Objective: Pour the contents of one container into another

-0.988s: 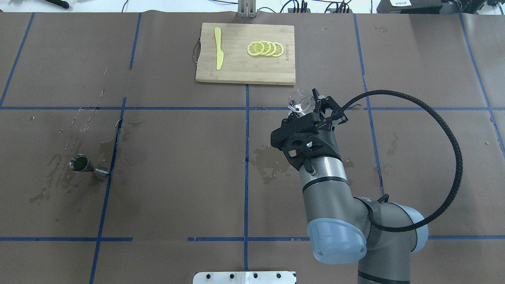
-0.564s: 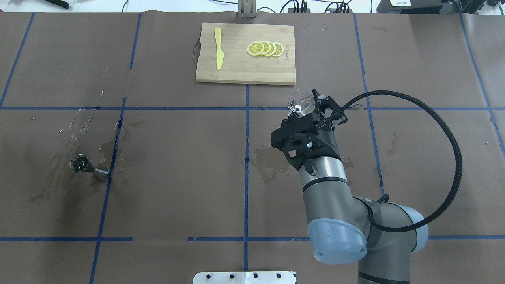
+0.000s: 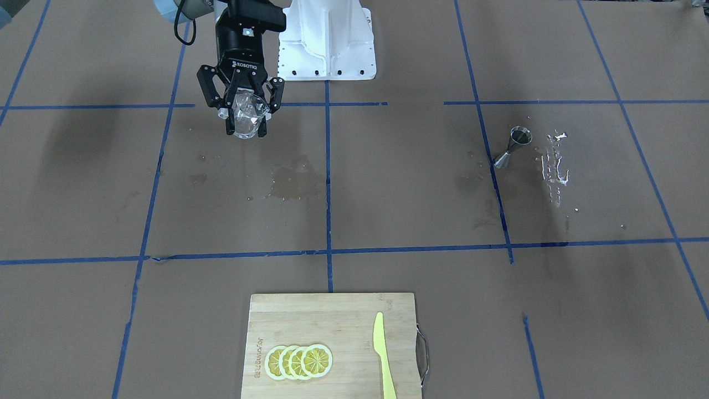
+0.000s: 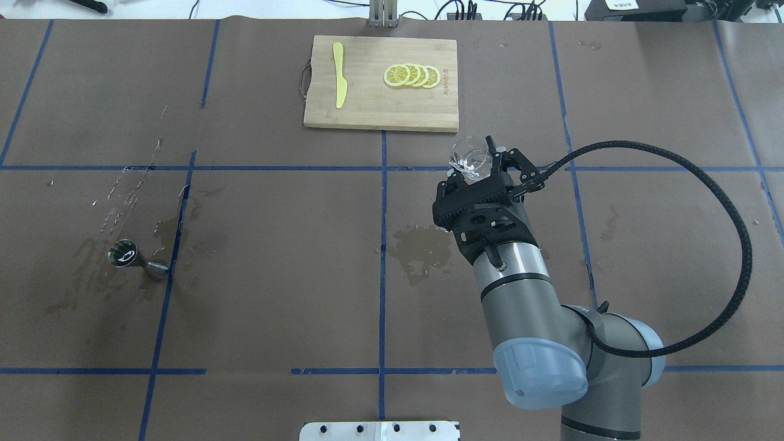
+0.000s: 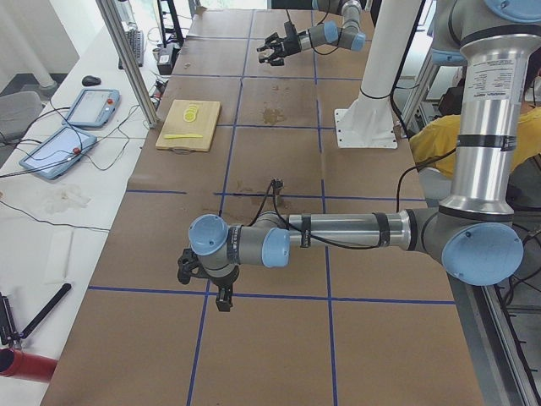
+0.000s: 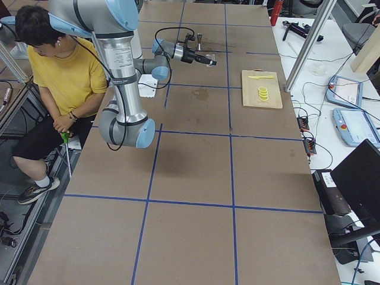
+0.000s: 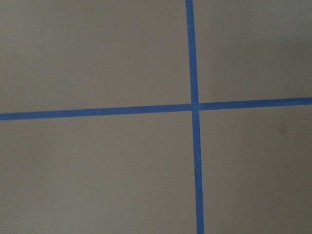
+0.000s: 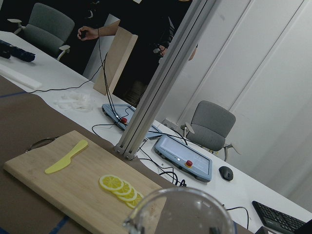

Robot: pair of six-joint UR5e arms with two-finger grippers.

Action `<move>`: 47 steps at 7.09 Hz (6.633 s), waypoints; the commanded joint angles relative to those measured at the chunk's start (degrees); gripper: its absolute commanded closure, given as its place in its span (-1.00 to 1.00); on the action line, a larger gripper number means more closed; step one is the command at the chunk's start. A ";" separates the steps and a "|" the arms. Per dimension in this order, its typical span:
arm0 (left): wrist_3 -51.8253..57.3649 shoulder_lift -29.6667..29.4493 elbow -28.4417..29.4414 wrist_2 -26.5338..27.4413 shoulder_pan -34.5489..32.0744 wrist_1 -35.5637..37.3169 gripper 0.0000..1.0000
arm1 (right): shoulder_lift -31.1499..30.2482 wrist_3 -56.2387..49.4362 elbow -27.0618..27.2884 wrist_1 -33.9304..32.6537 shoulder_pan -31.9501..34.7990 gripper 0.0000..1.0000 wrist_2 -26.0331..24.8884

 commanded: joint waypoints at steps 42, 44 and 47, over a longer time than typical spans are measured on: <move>-0.18 2.11 -4.67 0.04 0.31 -2.58 -1.00 | -28.77 36.70 -23.14 45.30 -6.71 -1.00 -5.72; -0.18 2.11 -4.67 0.13 0.31 -2.58 -1.00 | -29.57 33.46 -19.01 45.04 -6.71 -1.00 -5.20; -0.27 2.11 -4.67 0.04 0.31 -2.58 -1.00 | -29.48 29.33 -15.84 44.86 -1.47 -1.00 3.29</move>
